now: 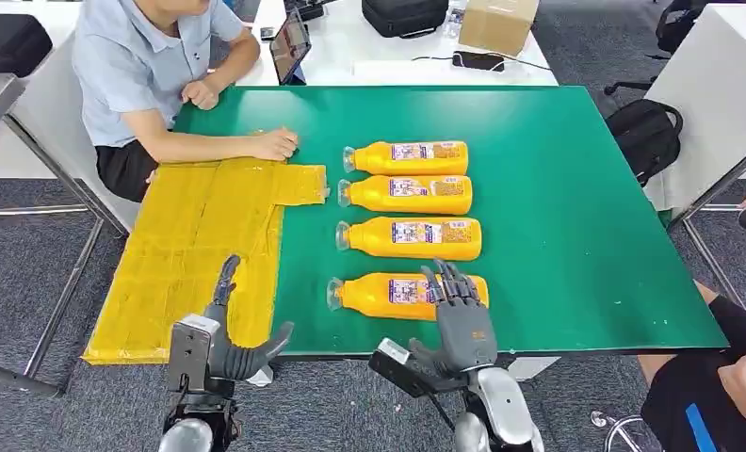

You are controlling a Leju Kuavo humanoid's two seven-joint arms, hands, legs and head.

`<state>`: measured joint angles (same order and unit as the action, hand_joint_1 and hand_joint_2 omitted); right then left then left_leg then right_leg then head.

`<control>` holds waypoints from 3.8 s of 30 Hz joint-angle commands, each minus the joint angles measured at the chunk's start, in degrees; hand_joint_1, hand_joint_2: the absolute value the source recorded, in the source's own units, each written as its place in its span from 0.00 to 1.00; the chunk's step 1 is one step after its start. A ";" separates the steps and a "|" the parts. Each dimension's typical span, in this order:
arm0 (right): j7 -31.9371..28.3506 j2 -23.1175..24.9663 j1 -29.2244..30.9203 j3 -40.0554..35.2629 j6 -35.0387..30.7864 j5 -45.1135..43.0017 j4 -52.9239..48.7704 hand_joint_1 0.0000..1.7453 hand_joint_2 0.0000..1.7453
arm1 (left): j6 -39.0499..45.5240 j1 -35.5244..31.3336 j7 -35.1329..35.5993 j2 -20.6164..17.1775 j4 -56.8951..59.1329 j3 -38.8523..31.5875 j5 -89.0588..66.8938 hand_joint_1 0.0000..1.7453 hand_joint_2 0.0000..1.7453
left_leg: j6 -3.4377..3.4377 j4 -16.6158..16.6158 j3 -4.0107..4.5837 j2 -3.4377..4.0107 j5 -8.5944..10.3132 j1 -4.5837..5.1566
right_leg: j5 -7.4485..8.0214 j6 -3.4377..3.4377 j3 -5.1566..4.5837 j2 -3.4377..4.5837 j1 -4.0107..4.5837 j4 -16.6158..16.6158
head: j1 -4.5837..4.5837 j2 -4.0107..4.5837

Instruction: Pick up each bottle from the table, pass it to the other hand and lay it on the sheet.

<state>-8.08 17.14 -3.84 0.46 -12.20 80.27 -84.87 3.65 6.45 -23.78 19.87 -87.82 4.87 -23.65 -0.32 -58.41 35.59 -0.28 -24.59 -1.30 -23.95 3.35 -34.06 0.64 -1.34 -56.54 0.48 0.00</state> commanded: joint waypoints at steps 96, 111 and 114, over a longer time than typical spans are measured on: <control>-16.57 -0.01 12.89 5.87 1.25 -24.29 13.05 1.00 1.00 | -5.10 -10.18 -0.40 0.13 10.95 -1.17 15.87 0.00 1.00 | -0.01 0.01 -1.02 0.20 -0.22 -0.03 | 0.00 -0.28 0.73 0.14 0.09 0.01 | 0.00 0.00; -24.87 2.86 9.97 7.53 -4.30 -42.68 -3.30 1.00 1.00 | -15.27 -7.85 -3.39 0.13 11.58 4.30 18.12 0.00 1.00 | 0.06 -0.01 -0.36 0.07 -0.16 0.04 | -0.04 -0.22 0.27 0.09 0.01 0.02 | 0.02 0.00; -24.87 2.86 9.97 7.53 -4.30 -42.68 -3.30 1.00 1.00 | -15.27 -7.85 -3.39 0.13 11.58 4.30 18.12 0.00 1.00 | 0.08 0.00 -0.41 0.05 -0.18 0.04 | -0.07 -0.25 0.34 0.05 0.02 0.03 | 0.02 0.00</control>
<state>-30.51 19.06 6.96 6.91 -14.43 42.55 -80.74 -6.52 -0.04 -24.52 19.50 -79.49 5.86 -2.89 -0.33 -58.44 35.37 -0.04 -24.70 -1.26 -23.88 3.27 -33.98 0.98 -1.36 -56.53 0.50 0.00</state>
